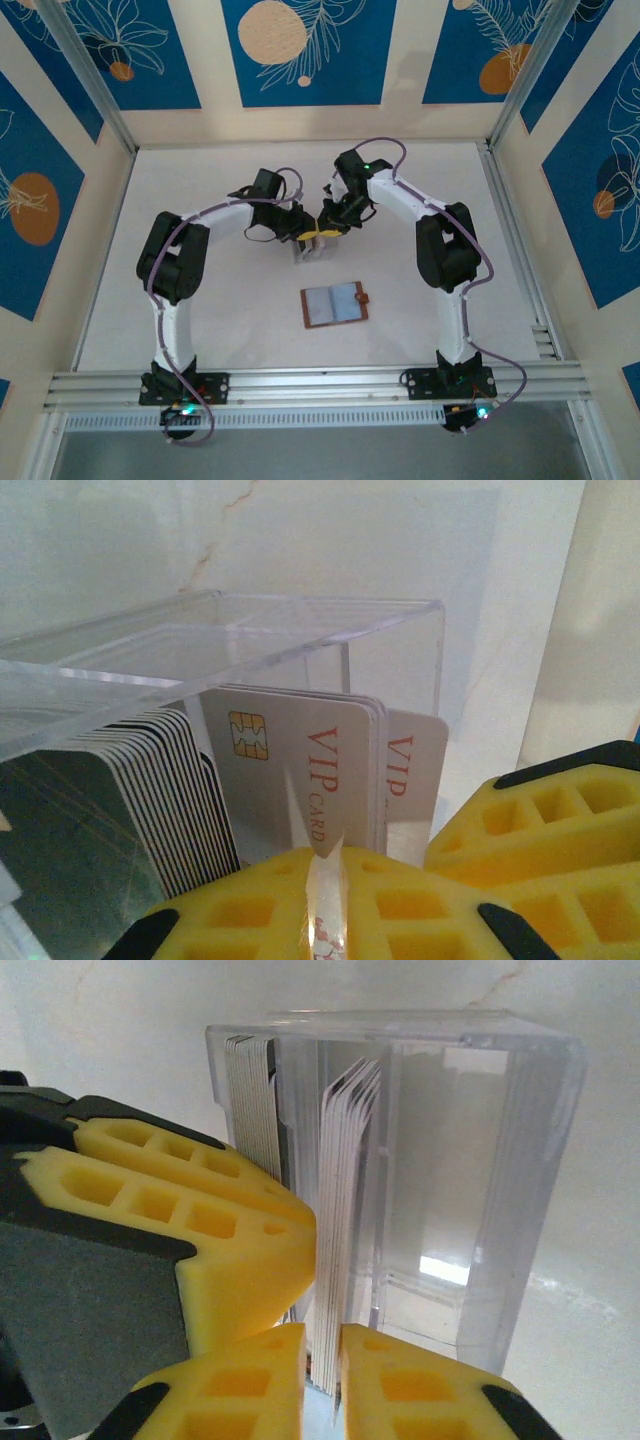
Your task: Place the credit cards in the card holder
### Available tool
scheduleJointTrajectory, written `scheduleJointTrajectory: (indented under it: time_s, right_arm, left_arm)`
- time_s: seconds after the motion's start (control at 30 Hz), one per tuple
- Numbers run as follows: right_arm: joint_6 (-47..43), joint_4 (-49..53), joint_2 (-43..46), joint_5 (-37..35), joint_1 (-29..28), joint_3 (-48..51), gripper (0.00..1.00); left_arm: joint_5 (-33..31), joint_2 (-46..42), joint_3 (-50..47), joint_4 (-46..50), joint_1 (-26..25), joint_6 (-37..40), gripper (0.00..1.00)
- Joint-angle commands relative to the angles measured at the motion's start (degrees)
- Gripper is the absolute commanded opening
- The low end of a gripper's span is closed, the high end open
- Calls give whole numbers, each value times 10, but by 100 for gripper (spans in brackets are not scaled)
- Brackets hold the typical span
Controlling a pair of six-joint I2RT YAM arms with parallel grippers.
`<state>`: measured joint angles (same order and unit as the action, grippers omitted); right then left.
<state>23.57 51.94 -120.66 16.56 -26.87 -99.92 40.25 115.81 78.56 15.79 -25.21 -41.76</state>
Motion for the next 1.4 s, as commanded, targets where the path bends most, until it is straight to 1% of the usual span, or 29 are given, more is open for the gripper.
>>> scheduleJointTrajectory:
  time_s: [0.0, 0.2, 0.33, 0.5, 1.0, 1.37]
  right_arm:
    - [4, 5, 25, 23, 3, 8, 17]
    - [3, 7, 15, 22, 3, 3, 16]
    - [3, 8, 18, 16, 3, 2, 6]
    - [3, 12, 36, -10, 6, 6, 0]
    - [1, 8, 71, -17, 23, 33, 0]
    - [3, 15, 96, -19, 28, 28, 0]
  left_arm:
    - [-41, 36, -2, 34, -9, 16, 15]
    - [-41, 35, -3, 33, -8, 16, 15]
    - [-41, 36, -3, 34, -9, 17, 15]
    - [-41, 39, -4, 34, -9, 17, 15]
    - [-40, 36, -11, 31, -8, 19, 15]
    - [-19, 20, -15, 15, 0, 5, 15]
